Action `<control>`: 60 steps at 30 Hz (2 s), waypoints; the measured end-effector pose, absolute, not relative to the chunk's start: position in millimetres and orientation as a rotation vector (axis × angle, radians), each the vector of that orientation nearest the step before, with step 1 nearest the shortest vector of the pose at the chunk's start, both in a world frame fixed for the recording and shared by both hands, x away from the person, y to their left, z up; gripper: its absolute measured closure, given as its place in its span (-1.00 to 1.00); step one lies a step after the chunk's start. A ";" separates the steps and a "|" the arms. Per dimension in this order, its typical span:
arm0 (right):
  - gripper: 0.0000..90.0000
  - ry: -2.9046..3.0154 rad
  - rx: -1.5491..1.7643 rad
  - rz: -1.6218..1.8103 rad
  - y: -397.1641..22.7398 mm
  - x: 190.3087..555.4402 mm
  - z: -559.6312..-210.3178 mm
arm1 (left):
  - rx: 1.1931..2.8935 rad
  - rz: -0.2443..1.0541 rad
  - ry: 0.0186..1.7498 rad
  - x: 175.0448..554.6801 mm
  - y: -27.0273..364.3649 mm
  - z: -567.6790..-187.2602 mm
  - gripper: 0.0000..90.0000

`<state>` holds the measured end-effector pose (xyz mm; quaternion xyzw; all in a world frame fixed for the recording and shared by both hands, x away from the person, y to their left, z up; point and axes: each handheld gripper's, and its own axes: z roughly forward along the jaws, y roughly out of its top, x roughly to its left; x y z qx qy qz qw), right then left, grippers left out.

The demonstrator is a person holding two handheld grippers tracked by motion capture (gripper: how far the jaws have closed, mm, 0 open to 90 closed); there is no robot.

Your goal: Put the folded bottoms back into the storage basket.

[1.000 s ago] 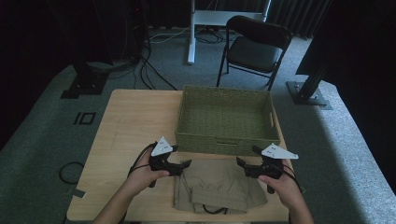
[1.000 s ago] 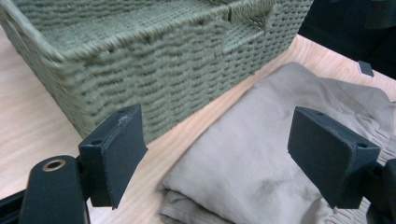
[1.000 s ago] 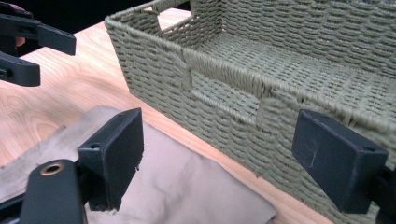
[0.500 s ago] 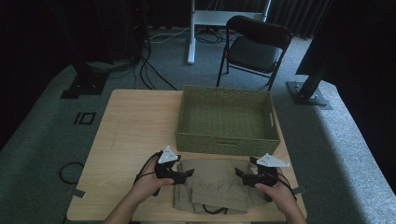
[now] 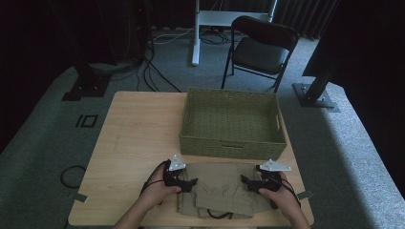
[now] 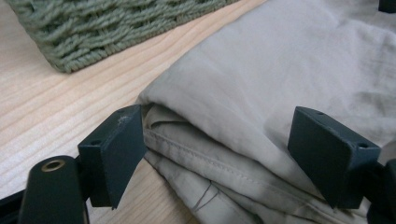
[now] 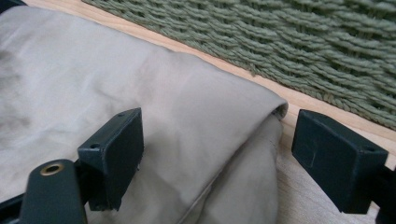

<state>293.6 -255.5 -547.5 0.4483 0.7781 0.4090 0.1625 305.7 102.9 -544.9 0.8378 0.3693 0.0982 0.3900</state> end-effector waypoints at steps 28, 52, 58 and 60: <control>0.69 2.331 1.210 1.075 -233.2 285.3 -549.8 | 2.111 0.197 0.862 305.8 81.6 -551.8 0.60; 0.78 2.283 1.200 1.262 -240.4 271.9 -495.6 | 2.008 0.214 0.780 296.4 91.2 -494.5 0.75; 0.78 2.243 1.172 1.340 -244.5 270.5 -473.7 | 1.981 0.238 0.749 298.0 93.3 -471.6 0.76; 0.78 2.235 1.161 1.355 -246.4 271.2 -467.7 | 1.972 0.244 0.737 299.0 93.1 -462.7 0.76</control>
